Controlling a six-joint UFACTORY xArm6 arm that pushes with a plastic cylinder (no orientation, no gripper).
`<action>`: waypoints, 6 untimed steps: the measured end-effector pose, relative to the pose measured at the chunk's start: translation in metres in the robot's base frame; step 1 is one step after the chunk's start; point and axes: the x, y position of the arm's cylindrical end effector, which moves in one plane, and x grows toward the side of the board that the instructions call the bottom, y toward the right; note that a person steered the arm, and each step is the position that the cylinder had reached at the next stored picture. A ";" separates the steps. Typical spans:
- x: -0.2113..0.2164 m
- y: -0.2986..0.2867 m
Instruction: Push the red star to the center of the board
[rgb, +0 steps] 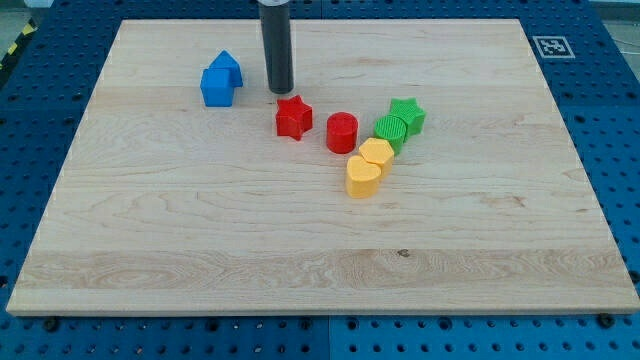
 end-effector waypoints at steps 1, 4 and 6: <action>0.007 -0.012; 0.063 -0.025; 0.069 -0.006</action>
